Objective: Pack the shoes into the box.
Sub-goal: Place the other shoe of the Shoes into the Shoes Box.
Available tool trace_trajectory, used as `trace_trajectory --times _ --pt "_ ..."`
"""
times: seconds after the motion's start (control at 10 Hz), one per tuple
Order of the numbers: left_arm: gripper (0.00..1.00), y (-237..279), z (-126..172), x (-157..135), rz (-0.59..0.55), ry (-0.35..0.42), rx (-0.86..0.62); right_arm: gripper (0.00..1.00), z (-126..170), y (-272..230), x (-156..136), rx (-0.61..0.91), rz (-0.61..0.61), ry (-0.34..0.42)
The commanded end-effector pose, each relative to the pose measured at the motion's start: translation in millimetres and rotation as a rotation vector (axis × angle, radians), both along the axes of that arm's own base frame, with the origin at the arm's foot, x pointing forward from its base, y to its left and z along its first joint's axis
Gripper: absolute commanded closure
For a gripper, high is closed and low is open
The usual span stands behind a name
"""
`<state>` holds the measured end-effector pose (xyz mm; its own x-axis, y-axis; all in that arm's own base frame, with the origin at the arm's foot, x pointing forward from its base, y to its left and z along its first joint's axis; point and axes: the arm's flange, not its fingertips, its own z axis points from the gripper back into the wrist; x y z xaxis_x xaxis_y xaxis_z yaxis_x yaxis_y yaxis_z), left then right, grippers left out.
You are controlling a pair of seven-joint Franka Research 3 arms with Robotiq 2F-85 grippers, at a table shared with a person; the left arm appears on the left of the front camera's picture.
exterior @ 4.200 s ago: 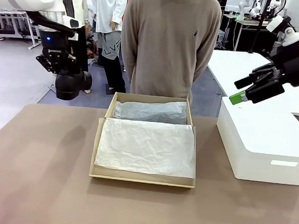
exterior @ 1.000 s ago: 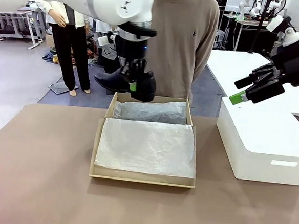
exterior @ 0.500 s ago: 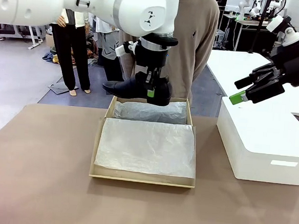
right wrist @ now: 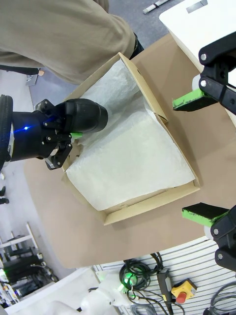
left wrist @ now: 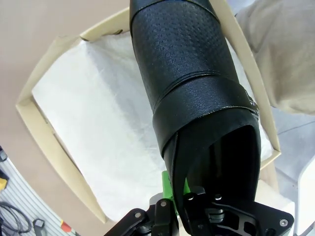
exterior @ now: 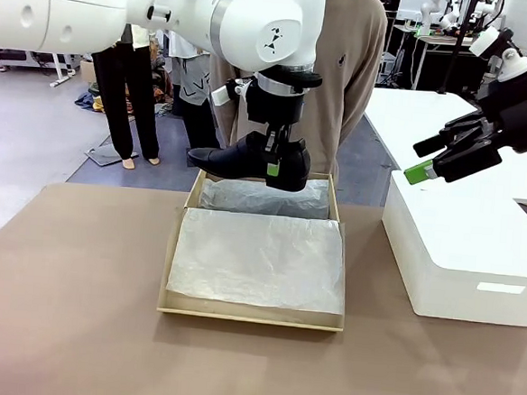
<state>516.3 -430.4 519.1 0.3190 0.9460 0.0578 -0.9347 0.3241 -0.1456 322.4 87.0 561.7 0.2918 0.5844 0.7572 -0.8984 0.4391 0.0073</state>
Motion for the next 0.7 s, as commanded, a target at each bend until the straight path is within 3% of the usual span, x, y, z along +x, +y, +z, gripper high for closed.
trace_trajectory --times 0.0,0.6 --pt "1.0 7 6 -3 0.001 -0.006 0.001 0.0 1 0 4 0.022 0.024 -0.017" --pt "1.0 -25 -4 2 0.071 -0.029 -0.009 0.0 1 0 4 0.022 0.024 -0.017"
